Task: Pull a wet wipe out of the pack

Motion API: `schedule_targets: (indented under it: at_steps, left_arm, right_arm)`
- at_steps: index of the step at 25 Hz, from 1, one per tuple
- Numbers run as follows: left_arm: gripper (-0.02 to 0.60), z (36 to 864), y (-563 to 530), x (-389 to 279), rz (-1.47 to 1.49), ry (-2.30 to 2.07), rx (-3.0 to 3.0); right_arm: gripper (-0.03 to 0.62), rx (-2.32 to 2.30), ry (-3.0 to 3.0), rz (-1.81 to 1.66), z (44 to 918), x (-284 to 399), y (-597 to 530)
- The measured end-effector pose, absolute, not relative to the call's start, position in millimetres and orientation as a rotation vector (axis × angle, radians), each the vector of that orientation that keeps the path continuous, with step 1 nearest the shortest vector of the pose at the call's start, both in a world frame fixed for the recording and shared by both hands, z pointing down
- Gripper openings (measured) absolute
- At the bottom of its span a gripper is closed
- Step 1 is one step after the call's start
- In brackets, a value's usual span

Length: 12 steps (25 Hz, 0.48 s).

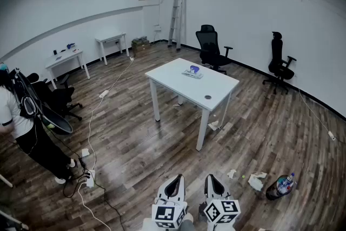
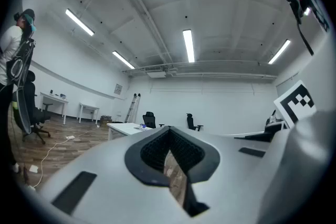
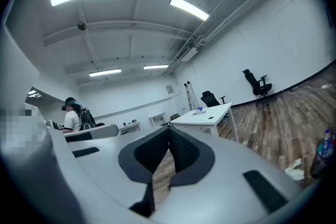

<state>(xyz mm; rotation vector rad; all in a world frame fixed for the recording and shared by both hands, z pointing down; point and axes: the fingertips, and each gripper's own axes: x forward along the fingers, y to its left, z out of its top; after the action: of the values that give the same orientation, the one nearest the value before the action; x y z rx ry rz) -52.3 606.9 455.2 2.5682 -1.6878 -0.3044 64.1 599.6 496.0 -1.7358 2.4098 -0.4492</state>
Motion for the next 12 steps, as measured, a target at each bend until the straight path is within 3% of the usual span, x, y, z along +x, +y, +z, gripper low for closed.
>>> schedule_targets:
  at_steps: [12]
  left_arm:
    - [-0.003,441,497,-36,-0.303,-1.733,2.559]
  right_arm:
    - [0.009,-1.689,2.454,-0.444,480,81,481]
